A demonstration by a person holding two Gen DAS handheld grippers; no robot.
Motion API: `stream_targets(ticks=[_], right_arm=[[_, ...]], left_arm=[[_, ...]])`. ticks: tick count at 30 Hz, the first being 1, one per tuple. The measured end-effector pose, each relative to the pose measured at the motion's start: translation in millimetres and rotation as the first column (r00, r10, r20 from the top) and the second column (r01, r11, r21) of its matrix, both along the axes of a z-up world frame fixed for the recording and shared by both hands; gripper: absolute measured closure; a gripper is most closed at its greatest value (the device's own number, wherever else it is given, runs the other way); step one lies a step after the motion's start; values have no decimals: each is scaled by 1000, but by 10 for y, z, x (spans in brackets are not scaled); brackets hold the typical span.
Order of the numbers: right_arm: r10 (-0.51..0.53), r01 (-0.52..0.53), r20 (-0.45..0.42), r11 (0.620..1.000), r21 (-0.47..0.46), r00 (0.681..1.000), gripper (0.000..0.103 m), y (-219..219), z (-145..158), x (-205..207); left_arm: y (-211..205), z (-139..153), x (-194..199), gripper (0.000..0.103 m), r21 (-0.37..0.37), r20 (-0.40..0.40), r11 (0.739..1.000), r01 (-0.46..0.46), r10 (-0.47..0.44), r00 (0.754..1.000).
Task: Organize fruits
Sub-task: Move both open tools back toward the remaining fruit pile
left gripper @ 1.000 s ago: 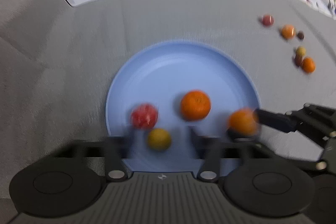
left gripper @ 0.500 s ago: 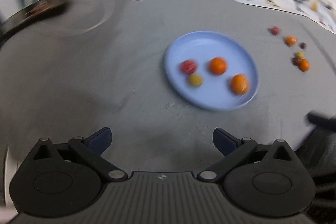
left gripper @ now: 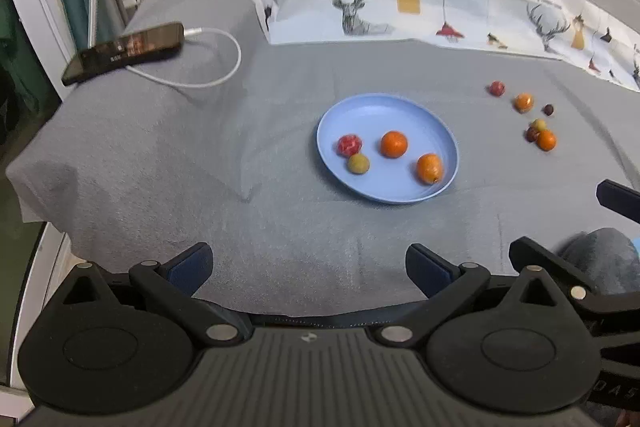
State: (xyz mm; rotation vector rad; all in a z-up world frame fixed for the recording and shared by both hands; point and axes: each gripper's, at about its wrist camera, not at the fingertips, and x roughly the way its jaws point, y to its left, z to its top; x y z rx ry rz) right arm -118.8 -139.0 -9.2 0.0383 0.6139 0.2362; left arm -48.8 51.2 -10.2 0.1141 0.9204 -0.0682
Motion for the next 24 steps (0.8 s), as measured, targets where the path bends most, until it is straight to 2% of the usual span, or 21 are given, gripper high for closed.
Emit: stream_targets(ticks=[7,12,24], right_arm=[[-2,2,73,1000,5,997,5,-3,140,-194],[20,-20,98,1000,-5,995,5,40,194,-276],[20,-20,89,1000,-3,996,5,48,192,-268]], left_arm=[[15,178,-215,0,28,68,999,-18,16,998],[65,218,-267,0,25,68,999,-34,32,997],[40,211,-250,0,41,71,999,-20,18,997]])
